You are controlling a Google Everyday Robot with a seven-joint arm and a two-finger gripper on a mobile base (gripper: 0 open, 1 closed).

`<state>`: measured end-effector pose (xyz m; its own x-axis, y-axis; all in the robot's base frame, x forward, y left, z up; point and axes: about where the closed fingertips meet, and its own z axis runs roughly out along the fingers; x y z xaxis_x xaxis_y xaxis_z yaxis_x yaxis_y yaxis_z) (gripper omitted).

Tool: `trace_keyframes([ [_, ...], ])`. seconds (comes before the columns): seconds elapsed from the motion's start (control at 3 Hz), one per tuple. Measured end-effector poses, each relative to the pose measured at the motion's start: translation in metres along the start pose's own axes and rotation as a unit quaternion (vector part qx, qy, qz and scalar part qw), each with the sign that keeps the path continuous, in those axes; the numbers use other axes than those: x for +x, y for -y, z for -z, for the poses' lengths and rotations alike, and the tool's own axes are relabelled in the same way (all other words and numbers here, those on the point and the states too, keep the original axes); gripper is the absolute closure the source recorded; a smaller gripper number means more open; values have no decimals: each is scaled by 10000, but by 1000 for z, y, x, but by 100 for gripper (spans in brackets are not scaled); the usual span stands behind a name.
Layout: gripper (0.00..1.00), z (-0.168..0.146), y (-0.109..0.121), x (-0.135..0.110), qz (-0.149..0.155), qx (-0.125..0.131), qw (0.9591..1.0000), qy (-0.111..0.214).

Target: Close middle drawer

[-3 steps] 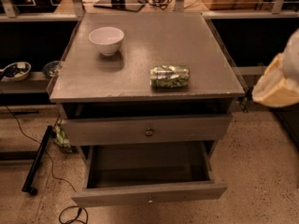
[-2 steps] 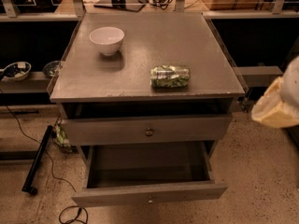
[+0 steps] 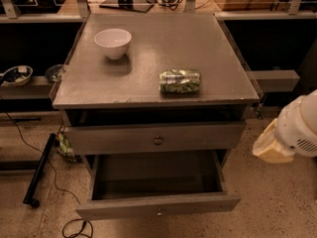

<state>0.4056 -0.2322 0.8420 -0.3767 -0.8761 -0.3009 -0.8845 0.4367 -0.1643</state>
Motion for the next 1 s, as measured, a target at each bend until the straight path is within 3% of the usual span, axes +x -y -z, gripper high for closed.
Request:
trace_keyframes([
  [0.33, 100, -41, -4, 12, -146, -316, 9993, -125],
  [1.0, 100, -48, -17, 16, -149, -421, 9989, -172],
])
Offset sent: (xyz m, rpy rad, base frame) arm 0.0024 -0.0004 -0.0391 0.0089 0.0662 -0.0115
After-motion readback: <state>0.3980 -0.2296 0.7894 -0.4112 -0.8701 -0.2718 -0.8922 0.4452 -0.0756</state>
